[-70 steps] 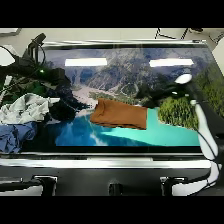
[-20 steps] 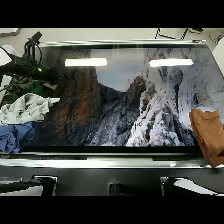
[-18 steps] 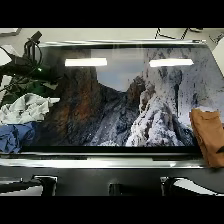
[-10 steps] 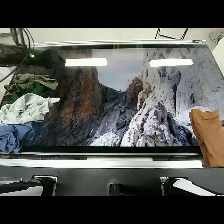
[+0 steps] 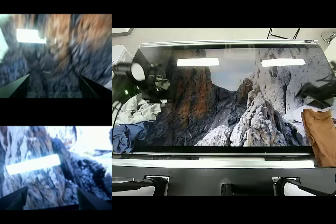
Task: Fold the clothes and pants, and hang the long-sleeved shirts on hangers.
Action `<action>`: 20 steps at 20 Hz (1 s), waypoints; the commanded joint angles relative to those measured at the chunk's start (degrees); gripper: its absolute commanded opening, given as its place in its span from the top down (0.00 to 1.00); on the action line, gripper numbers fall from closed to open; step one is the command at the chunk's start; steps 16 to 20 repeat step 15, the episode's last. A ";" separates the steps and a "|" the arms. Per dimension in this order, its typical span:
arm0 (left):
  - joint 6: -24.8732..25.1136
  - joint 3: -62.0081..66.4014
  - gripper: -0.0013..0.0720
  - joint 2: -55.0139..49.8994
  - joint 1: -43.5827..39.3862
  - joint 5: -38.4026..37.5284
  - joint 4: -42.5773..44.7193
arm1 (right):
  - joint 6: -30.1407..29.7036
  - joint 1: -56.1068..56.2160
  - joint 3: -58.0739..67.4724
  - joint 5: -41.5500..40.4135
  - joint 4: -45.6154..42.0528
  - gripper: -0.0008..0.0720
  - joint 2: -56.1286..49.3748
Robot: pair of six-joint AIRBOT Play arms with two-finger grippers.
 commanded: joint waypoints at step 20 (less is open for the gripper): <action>-0.48 -13.86 0.01 5.53 -1.05 9.16 -0.35 | 0.46 5.84 -4.00 -1.14 -2.82 0.04 -0.04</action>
